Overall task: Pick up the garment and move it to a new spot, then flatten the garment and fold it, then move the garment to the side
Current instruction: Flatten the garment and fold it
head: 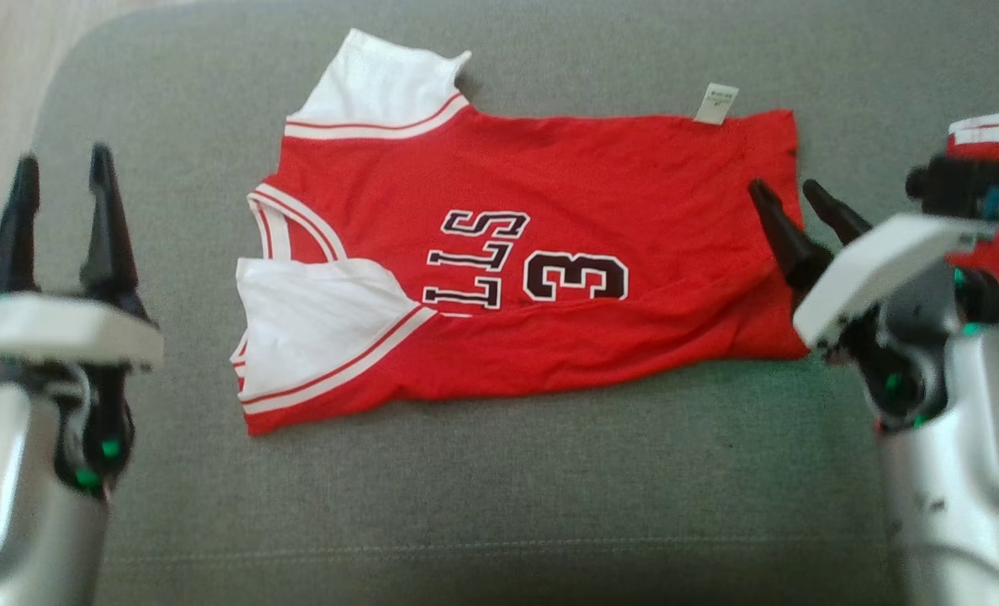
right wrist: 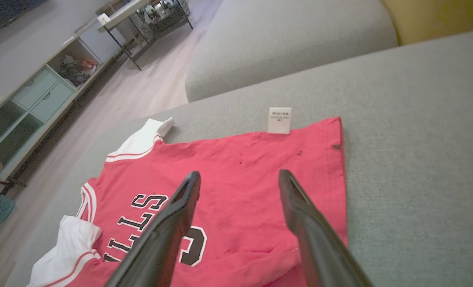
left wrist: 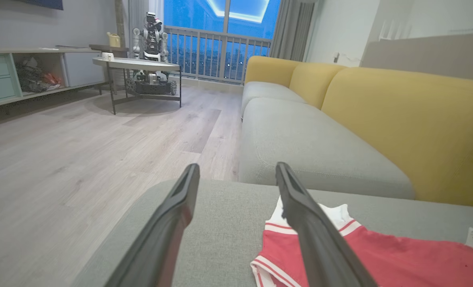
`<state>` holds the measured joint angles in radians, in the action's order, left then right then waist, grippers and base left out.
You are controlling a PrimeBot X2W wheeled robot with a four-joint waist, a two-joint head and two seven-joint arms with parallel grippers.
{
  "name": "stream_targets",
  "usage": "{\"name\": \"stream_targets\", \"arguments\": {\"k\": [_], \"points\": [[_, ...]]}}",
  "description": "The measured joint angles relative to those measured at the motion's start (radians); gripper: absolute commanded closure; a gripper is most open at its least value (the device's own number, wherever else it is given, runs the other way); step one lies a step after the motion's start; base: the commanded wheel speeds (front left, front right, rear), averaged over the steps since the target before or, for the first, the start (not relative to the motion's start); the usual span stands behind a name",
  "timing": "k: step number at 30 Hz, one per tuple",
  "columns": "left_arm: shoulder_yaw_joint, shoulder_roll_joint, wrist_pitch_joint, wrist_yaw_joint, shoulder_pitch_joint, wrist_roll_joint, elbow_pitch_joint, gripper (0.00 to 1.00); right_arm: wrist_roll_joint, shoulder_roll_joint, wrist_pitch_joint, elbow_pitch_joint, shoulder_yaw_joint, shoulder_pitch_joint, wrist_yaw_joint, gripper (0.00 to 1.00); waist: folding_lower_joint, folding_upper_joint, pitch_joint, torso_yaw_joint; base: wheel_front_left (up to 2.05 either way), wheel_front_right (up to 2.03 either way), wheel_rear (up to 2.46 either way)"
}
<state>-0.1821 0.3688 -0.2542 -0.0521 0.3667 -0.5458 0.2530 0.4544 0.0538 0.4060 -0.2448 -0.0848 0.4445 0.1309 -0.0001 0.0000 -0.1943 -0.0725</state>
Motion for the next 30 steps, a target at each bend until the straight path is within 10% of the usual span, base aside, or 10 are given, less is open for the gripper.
{"name": "stream_targets", "arguments": {"k": [13, 30], "points": [[0.193, -0.221, -0.002, 0.071, -0.298, 0.128, -0.210, 0.00, -0.166, 0.000, -0.433, 0.139, 0.047, -0.316, 0.000, 0.00, 0.0000, 0.0000, 0.076, 0.021, 0.00, 0.00, 0.00], [0.088, -0.247, 0.053, 0.131, -0.288, 0.219, 0.132, 0.00, -0.135, -0.002, -0.577, 0.091, 0.105, -0.326, 0.000, 0.00, 0.0001, 0.0000, 0.028, 0.093, 0.00, 0.00, 0.00]]}}
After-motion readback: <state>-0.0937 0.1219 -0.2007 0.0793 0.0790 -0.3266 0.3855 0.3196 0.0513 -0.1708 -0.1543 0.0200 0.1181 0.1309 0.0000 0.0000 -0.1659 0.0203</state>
